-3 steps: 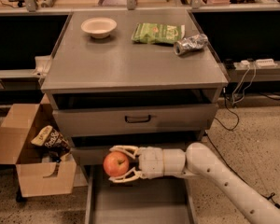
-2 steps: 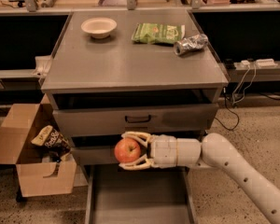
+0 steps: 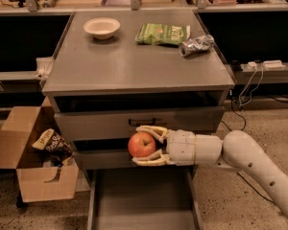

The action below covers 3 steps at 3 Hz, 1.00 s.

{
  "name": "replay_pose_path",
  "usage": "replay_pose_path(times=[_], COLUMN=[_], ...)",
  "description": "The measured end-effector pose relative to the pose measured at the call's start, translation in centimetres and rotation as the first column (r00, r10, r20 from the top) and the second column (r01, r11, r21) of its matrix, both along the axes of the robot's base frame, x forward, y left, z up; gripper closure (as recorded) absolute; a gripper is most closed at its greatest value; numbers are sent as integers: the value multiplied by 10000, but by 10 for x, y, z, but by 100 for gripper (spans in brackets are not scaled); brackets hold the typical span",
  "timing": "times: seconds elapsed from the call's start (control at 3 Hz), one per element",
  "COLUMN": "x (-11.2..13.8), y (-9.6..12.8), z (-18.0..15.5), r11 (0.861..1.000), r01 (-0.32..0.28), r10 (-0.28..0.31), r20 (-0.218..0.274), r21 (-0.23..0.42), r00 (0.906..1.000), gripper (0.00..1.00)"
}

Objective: Pick apple from bottom drawer and place on counter

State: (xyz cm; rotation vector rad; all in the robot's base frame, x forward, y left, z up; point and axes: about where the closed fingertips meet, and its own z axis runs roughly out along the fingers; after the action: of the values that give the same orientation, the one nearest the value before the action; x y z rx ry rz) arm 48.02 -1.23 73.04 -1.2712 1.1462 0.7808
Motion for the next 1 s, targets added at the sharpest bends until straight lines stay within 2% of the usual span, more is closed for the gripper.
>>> replay_pose_path(times=[0.33, 0.67, 1.0], x=[10, 38, 60], y=[-6, -35, -60], z=[11, 55, 96], r11=[9997, 9945, 9835], r01=[223, 946, 1563], r10=[-223, -957, -1570], r20=[-198, -238, 0], r21=[-24, -439, -914], r00=[9996, 9951, 9876], gripper=[100, 100, 100])
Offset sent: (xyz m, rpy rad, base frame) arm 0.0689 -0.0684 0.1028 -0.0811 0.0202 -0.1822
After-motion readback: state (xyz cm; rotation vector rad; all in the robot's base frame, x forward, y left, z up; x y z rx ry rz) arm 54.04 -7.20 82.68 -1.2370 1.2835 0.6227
